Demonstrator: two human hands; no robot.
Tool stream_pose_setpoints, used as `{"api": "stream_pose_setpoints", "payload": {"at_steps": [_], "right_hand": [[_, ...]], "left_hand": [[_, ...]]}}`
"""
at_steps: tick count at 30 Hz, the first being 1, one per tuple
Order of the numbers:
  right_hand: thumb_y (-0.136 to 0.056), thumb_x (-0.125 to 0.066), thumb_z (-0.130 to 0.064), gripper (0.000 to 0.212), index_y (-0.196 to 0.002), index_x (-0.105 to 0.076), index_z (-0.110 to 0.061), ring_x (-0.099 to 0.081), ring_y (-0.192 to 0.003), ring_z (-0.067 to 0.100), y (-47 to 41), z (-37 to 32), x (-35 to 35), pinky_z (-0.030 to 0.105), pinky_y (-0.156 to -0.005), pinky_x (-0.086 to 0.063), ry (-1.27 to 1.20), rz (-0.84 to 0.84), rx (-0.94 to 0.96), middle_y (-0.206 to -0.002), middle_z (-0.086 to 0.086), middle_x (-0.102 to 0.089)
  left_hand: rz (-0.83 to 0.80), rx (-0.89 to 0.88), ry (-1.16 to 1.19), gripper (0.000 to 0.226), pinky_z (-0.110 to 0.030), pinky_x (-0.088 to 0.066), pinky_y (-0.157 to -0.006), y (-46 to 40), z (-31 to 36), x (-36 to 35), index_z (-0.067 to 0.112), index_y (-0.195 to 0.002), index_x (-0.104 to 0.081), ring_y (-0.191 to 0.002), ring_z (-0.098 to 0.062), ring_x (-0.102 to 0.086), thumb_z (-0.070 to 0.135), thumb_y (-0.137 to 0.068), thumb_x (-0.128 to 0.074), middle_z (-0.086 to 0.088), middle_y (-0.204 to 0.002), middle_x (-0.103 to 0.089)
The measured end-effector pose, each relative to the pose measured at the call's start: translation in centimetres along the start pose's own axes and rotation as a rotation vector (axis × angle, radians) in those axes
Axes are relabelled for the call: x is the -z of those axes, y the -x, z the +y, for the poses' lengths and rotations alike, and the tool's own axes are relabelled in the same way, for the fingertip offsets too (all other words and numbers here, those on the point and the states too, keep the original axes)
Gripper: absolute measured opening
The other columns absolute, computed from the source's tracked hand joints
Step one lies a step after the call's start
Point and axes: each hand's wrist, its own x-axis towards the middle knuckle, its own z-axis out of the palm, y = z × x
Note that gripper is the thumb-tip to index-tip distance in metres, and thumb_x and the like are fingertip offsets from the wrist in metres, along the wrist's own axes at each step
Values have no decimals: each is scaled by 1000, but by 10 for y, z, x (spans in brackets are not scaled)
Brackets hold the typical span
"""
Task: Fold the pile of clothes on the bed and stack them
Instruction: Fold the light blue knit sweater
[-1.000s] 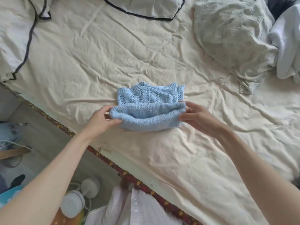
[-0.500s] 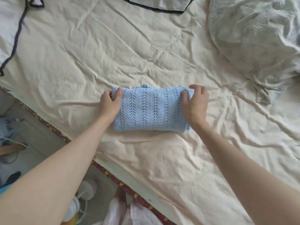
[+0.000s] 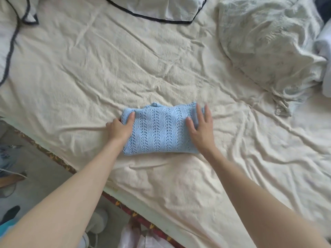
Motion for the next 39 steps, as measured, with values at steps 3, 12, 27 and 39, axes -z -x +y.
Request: {"api": "stream_pose_setpoints", "payload": {"at_steps": [3,12,27,39], "right_hand": [[-94,-56,-22,45,-137,-44,-14,-50,-121,16,18,-1,7,35,-105,-38,-459,75,-288,-136,6,-51],[-88,-64,-8,12,-100,-66,-6,-69,-65,8,47,-8,37,20,-50,-50,-799,-130,-567,-84,2,-71],[-84,-67,-5,7,-91,-64,-3,-65,-96,28,268,51,89,42,-92,-51,-1138,259,-869,-98,13,-69],[-88,-57,-3,11,-93,-63,-11,-64,-61,10,389,156,218,21,-54,-49,-1371,756,-729,-69,-4,-70]], "left_hand": [[-26,-13,124,64,-45,-42,-100,17,-13,0,-8,-117,-53,-115,-34,-51,51,-93,-46,-22,-131,-44],[-121,-80,406,28,-41,-50,-92,58,-18,23,20,-112,-55,-104,-20,-60,41,-92,-55,-3,-115,-62],[-540,-387,-29,35,-41,-50,-83,181,7,-1,12,-110,-60,-90,-22,-61,40,-90,-59,1,-92,-62],[-738,-920,-273,29,-42,-51,-85,376,139,-174,13,-100,-66,-93,-26,-65,39,-86,-65,-7,-95,-69]]}}
